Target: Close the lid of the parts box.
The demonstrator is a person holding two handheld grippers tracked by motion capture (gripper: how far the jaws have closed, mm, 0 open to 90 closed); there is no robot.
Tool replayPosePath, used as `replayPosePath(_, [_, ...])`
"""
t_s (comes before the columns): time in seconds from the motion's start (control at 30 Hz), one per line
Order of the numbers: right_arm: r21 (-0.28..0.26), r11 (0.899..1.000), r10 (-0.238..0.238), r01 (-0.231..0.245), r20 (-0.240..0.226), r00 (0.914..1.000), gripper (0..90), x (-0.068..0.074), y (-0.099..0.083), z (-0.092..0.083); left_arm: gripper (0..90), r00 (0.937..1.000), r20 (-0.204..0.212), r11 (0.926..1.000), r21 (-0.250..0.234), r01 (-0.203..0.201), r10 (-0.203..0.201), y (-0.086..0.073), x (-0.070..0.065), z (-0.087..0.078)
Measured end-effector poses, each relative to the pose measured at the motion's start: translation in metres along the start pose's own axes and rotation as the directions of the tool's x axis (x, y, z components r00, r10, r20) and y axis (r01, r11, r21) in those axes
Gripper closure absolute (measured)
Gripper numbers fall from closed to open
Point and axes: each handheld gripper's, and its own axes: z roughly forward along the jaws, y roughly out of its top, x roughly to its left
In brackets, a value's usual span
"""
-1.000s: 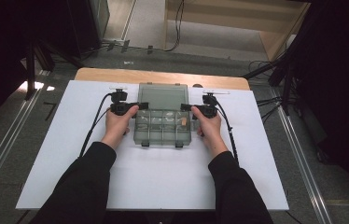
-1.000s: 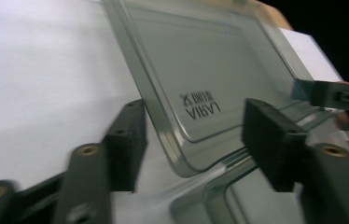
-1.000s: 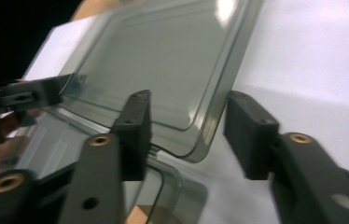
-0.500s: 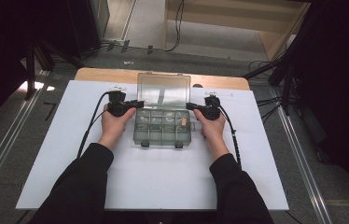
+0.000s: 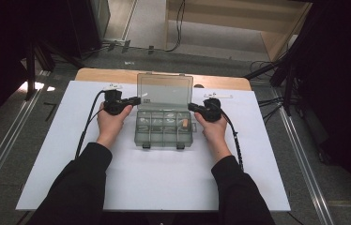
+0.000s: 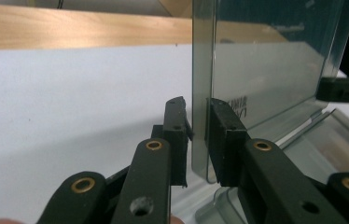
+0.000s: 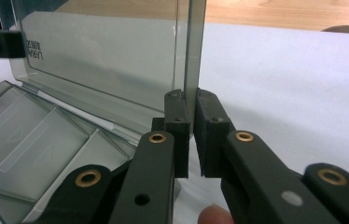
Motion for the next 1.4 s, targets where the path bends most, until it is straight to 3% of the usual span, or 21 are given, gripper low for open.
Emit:
replayPosePath(0.2, [-0.002,1.0,0.029,-0.029,-0.024,0.9993,82.3,-0.003,-0.001,0.0,84.2,0.9984,-0.01,0.9984,-0.009,-0.056,0.055,-0.002,-0.004,-0.003])
replayPosePath(0.3, [0.009,0.997,0.072,-0.072,-0.043,0.9965,71.6,-0.006,0.003,-0.001,84.4,0.9972,-0.027,0.997,-0.032,-0.071,0.07,-0.005,-0.007,-0.004])
replayPosePath(0.37, [-0.023,0.994,0.103,-0.104,-0.058,0.993,70.3,-0.01,0.007,-0.005,84.5,0.9968,-0.03,0.9963,-0.041,-0.075,0.074,-0.007,-0.007,-0.004])
replayPosePath(0.43, [-0.032,0.994,0.102,-0.104,-0.055,0.9932,70.0,-0.011,0.014,-0.01,84.5,0.9962,-0.034,0.9955,-0.048,-0.082,0.08,-0.008,-0.008,-0.005])
replayPosePath(0.53, [-0.041,0.997,0.064,-0.066,-0.038,0.9972,72.4,-0.007,0.025,-0.014,84.5,0.9955,-0.034,0.9945,-0.054,-0.09,0.088,-0.008,-0.009,-0.005])
replayPosePath(0.67, [-0.071,0.995,0.071,-0.073,-0.033,0.9969,74.8,-0.004,0.035,-0.017,84.6,0.9933,-0.035,0.9915,-0.066,-0.112,0.11,-0.009,-0.01,-0.006])
replayPosePath(0.9, [-0.068,0.995,0.07,-0.071,-0.014,0.9974,81.2,-0.002,0.041,-0.013,84.8,0.9912,-0.034,0.9886,-0.076,-0.13,0.128,-0.009,-0.011,-0.005])
replayPosePath(0.97, [-0.066,0.996,0.059,-0.059,0.004,0.9982,82.3,0.0,0.04,-0.013,84.7,0.9915,-0.037,0.9889,-0.076,-0.127,0.125,-0.01,-0.011,-0.005])
replayPosePath(1.1, [-0.07,0.997,0.032,-0.029,0.048,0.9983,83.3,0.007,0.039,-0.014,83.9,0.996,-0.041,0.9944,-0.066,-0.082,0.08,-0.009,-0.01,-0.002])
replayPosePath(1.17, [-0.073,0.997,0.03,-0.027,0.048,0.9984,83.3,0.007,0.038,-0.015,83.1,0.9955,-0.038,0.9944,-0.057,-0.089,0.087,-0.007,-0.011,-0.004])
replayPosePath(1.27, [-0.086,0.996,0.017,-0.013,0.047,0.9987,83.2,0.008,0.035,-0.017,74.5,0.9977,-0.018,0.9972,-0.036,-0.066,0.065,-0.003,-0.011,-0.009])
replayPosePath(1.4, [-0.113,0.994,0.011,-0.005,0.05,0.9987,83.1,0.009,0.031,-0.019,70.6,0.9994,0.01,0.9981,-0.052,-0.034,0.034,0.002,-0.009,-0.017])
